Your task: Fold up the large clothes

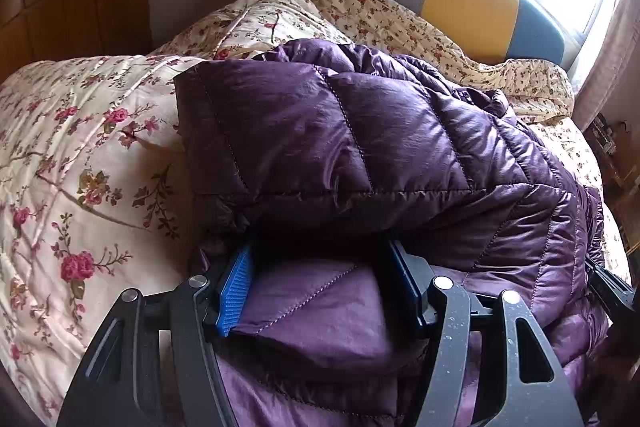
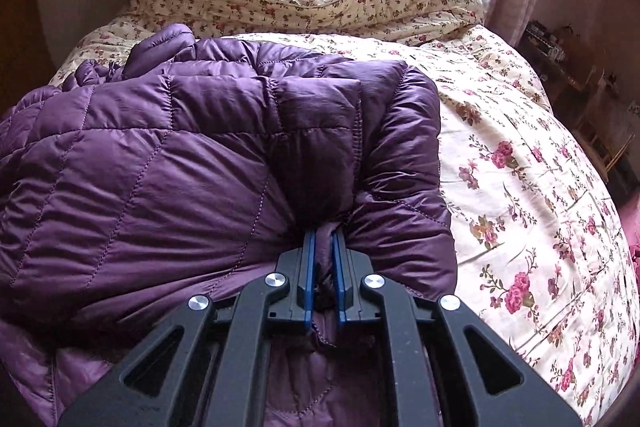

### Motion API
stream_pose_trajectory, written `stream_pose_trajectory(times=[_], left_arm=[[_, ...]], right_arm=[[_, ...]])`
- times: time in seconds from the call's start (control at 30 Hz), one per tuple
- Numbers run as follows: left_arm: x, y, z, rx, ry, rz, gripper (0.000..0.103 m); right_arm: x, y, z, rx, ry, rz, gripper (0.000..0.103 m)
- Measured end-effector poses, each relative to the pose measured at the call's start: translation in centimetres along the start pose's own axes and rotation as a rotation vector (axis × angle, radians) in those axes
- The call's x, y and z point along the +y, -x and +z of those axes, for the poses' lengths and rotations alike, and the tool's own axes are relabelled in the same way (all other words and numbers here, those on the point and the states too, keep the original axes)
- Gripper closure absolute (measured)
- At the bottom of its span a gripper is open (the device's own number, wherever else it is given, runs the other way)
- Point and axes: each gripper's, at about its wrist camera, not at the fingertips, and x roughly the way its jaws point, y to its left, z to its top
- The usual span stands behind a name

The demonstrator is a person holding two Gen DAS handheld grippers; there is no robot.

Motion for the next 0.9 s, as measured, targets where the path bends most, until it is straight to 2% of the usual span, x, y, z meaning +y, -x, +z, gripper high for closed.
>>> stream_pose_trajectory(times=[0.07, 0.13, 0.17, 0.2, 0.33, 0.43, 0.6, 0.83, 0.9], left_arm=[[-0.4, 0.6, 0.4, 0.003, -0.008, 0.011, 0.04], [-0.6, 1.7, 0.6, -0.013, -0.015, 0.016, 0.035], [-0.7, 2.3, 0.8, -0.03, -0.015, 0.021, 0.035], [-0.8, 3.0, 1.1, -0.051, -0.013, 0.023, 0.035], [-1.3, 4.6, 2.2, -0.105, -0.02, 0.01, 0.035], [-2.4, 4.6, 2.9, -0.117, -0.061, 0.01, 0.035], [-3.3, 2.4, 3.3, -0.095, -0.13, 0.045, 0.035], [-2.6, -0.8, 3.0, -0.051, -0.13, 0.041, 0.035], [-2.0, -1.9, 2.5, -0.035, -0.095, 0.018, 0.035]], right_arm=[[-0.2, 0.5, 0.5, 0.001, 0.004, -0.003, 0.089], [-0.4, 1.3, 1.1, -0.022, 0.002, 0.001, 0.069], [-0.4, 2.0, 1.4, -0.045, 0.002, 0.005, 0.053], [-0.3, 2.6, 1.7, -0.064, 0.008, 0.005, 0.05], [1.2, 5.1, 3.2, -0.139, 0.026, 0.069, 0.048], [3.6, 5.5, 4.2, -0.151, 0.061, 0.121, 0.043], [7.4, 3.5, 5.0, -0.122, 0.122, 0.148, 0.041], [8.9, -0.5, 4.4, -0.076, 0.154, 0.15, 0.039], [9.1, -1.2, 3.7, -0.068, 0.152, 0.161, 0.039]])
